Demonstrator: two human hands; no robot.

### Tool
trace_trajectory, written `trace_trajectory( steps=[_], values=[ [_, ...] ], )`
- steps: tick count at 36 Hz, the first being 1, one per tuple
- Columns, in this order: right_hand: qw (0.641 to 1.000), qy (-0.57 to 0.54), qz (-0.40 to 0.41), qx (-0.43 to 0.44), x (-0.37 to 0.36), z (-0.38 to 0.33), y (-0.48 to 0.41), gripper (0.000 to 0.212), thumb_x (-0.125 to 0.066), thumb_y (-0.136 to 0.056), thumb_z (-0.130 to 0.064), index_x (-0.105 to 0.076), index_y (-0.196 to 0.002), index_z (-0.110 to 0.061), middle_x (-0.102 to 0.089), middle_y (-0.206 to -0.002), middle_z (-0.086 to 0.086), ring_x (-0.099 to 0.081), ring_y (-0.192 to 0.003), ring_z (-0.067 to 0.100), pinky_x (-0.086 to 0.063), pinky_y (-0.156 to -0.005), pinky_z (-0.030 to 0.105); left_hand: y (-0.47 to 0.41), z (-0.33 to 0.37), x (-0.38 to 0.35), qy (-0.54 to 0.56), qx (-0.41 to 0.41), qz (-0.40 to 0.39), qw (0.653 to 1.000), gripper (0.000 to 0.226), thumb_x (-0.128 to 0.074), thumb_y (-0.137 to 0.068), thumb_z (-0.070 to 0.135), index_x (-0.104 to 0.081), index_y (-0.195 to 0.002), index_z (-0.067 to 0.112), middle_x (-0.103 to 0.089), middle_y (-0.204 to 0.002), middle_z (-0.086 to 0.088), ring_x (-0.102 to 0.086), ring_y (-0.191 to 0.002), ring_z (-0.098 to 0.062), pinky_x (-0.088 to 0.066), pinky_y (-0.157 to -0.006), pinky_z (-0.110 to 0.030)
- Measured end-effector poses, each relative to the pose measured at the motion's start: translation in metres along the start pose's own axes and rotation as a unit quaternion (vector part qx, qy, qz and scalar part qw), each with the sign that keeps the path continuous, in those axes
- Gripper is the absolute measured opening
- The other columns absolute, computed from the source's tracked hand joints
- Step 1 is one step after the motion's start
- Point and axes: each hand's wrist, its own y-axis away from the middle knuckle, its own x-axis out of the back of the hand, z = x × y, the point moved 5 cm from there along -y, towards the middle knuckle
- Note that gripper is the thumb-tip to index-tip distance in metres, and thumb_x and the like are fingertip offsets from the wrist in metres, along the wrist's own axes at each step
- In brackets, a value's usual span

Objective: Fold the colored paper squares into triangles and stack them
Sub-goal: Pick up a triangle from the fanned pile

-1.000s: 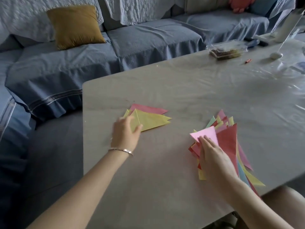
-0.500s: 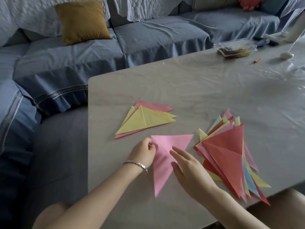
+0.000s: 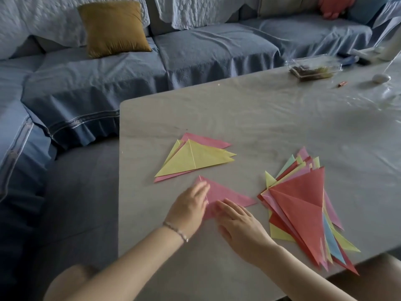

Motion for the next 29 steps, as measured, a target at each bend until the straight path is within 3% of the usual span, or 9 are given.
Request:
trace_trajectory(
  steps=[2,4,7,11,13,17,21,25,29],
  values=[
    [1.0,-0.002,0.019,-0.01,-0.003,-0.002,-0.001,0.04,-0.038,-0.08,-0.03,-0.071,-0.102,-0.021,-0.065,-0.111,-0.007,-0.062,-0.105,0.014,-0.047,-0.09,0.023,0.022,0.005,-0.013,0.01,-0.017,-0.01,1.0,0.041,-0.038,-0.096,0.01,-0.041,-0.137,0.009,-0.038,-0.144,-0.002,-0.037,-0.133,-0.014,-0.014,-0.107,-0.014],
    [0.999,-0.015,0.032,-0.016,-0.007,-0.004,0.001,0.04,-0.039,-0.081,-0.029,-0.07,-0.103,-0.017,-0.065,-0.109,-0.006,-0.063,-0.103,0.014,-0.052,-0.085,0.023,0.042,0.008,-0.021,0.006,-0.025,-0.029,0.999,0.044,-0.036,-0.088,0.004,-0.052,-0.128,0.008,-0.047,-0.136,0.002,-0.047,-0.125,-0.01,-0.023,-0.105,-0.013],
    [0.998,-0.01,0.05,-0.024,-0.009,-0.003,0.006,0.037,-0.04,-0.081,-0.029,-0.069,-0.101,-0.018,-0.064,-0.104,-0.009,-0.061,-0.098,0.011,-0.053,-0.078,0.022,0.056,0.005,-0.023,-0.015,-0.041,-0.037,0.998,0.046,-0.036,-0.074,0.013,-0.069,-0.105,0.014,-0.066,-0.114,0.004,-0.063,-0.103,-0.008,-0.034,-0.097,-0.014],
    [0.996,0.022,0.077,-0.04,-0.005,0.01,0.012,0.031,-0.04,-0.081,-0.026,-0.07,-0.089,-0.019,-0.062,-0.094,-0.008,-0.062,-0.085,0.014,-0.048,-0.08,0.025,0.063,-0.004,-0.021,-0.032,-0.038,-0.013,0.999,0.049,-0.024,-0.098,0.029,-0.07,-0.105,0.013,-0.067,-0.113,0.002,-0.063,-0.102,-0.01,-0.032,-0.099,-0.017],
    [0.992,0.042,0.104,-0.054,0.002,0.02,0.014,0.032,-0.04,-0.081,-0.025,-0.071,-0.084,-0.017,-0.064,-0.088,-0.006,-0.063,-0.079,0.017,-0.044,-0.082,0.025,0.067,-0.008,-0.02,-0.042,-0.037,-0.013,0.998,0.062,-0.012,-0.1,0.033,-0.07,-0.106,0.013,-0.066,-0.115,0.002,-0.063,-0.104,-0.011,-0.03,-0.101,-0.017],
    [0.981,0.068,0.167,-0.071,0.014,0.04,0.021,0.035,-0.04,-0.082,-0.023,-0.073,-0.08,-0.012,-0.067,-0.082,-0.002,-0.066,-0.075,0.02,-0.039,-0.087,0.027,0.076,-0.021,-0.016,-0.03,-0.02,-0.018,0.999,0.063,-0.01,-0.1,0.035,-0.068,-0.109,0.012,-0.065,-0.117,0.001,-0.061,-0.107,-0.011,-0.023,-0.105,-0.013],
    [0.977,0.079,0.183,-0.08,0.02,0.051,0.027,0.062,-0.018,-0.099,-0.028,-0.074,-0.079,-0.01,-0.068,-0.082,-0.001,-0.067,-0.075,0.021,-0.052,-0.078,0.027,0.085,-0.032,-0.01,-0.021,-0.006,-0.013,1.0,0.066,-0.009,-0.1,0.038,-0.069,-0.108,0.012,-0.065,-0.117,0.002,-0.061,-0.107,-0.011,-0.032,-0.099,-0.014],
    [0.978,0.09,0.161,-0.101,0.019,0.05,0.028,0.042,-0.035,-0.086,-0.023,-0.074,-0.082,-0.009,-0.069,-0.083,0.0,-0.067,-0.075,0.02,-0.053,-0.075,0.028,0.097,-0.044,0.002,-0.011,0.007,0.004,1.0,0.066,-0.011,-0.099,0.04,-0.07,-0.105,0.011,-0.065,-0.116,0.003,-0.061,-0.106,-0.008,-0.037,-0.091,-0.011],
    [0.978,0.095,0.148,-0.112,0.015,0.048,0.028,0.045,-0.032,-0.089,-0.024,-0.073,-0.085,-0.006,-0.068,-0.084,0.002,-0.067,-0.076,0.022,-0.055,-0.074,0.031,0.106,-0.054,0.007,-0.032,0.009,0.012,0.999,0.068,-0.012,-0.099,0.04,-0.072,-0.1,0.008,-0.066,-0.114,0.0,-0.063,-0.103,-0.012,-0.029,-0.099,-0.008]
  ],
)
